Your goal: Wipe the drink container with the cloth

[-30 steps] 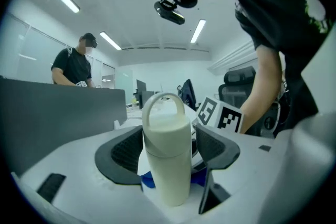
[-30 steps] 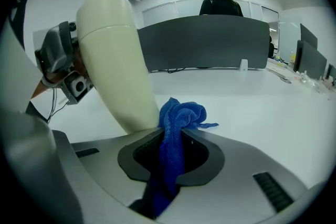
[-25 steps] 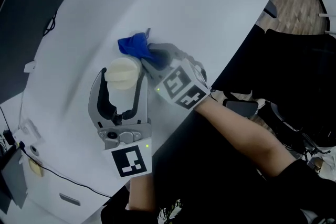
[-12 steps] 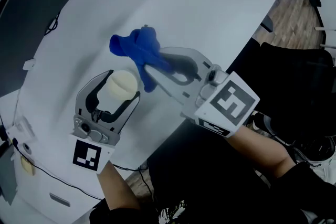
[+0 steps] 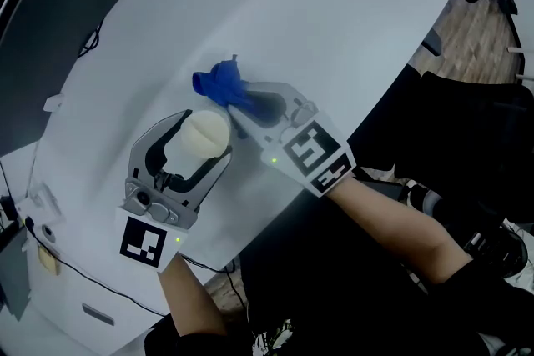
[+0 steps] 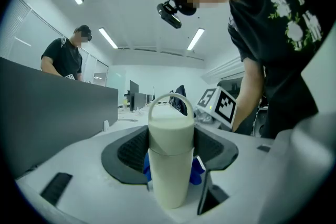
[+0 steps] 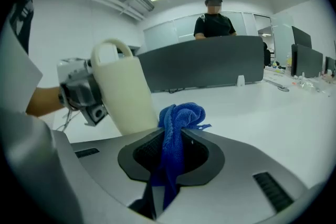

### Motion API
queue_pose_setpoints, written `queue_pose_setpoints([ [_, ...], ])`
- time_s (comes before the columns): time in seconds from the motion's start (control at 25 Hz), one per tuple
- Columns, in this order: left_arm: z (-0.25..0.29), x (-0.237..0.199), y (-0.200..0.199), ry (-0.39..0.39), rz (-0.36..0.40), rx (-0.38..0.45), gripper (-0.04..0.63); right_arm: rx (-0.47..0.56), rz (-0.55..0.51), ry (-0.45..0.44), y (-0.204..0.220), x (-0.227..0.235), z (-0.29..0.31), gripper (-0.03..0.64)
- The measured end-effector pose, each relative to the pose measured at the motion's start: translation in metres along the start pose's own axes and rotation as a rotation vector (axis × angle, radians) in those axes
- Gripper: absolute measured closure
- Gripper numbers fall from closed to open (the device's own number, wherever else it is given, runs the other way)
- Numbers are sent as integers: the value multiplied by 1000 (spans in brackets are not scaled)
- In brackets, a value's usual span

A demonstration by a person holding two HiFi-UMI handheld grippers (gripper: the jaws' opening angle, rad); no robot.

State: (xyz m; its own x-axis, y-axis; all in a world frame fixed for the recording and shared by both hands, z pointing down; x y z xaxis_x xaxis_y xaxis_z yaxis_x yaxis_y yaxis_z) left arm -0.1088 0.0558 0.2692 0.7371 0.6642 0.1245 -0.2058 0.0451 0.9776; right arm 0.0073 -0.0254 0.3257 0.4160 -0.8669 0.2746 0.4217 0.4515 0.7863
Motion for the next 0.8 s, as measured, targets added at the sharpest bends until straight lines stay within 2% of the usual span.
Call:
queue_pose_setpoints([
  [0.2, 1, 0, 0, -25, -4, -26, 331, -123, -22, 78, 33, 6, 30, 569],
  [0.36, -1, 7, -3, -99, -31, -82, 331, -115, -49, 88, 37, 3, 30, 569],
  [0.44, -5, 11, -7, -175, -35, -115, 325, -113, -59, 85, 37, 2, 31, 568],
  [0.48, -7, 14, -11, -225, -38, -123, 299, -114, -60, 83, 38, 2, 31, 568],
  [0.64, -2, 31, -28, -458, -102, -101, 279, -111, -60, 91, 41, 5, 27, 568],
  [0.8, 13, 37, -35, -675, -60, -161, 279, -97, -71, 95, 41, 5, 29, 568],
])
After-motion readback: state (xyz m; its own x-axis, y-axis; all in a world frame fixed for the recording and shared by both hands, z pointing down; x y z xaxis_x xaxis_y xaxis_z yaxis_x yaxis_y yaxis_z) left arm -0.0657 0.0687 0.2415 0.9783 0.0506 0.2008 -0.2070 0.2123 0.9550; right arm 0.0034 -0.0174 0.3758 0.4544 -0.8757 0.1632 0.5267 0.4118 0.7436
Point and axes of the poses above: the fingertips, and each gripper's own axes: z forward along the fingers, x to its right, y out of its underside, the point moved 7 cm from there along -z, backward along the fingers, and after that the axes turned 8 degrees about z, right-handed, at the moved point
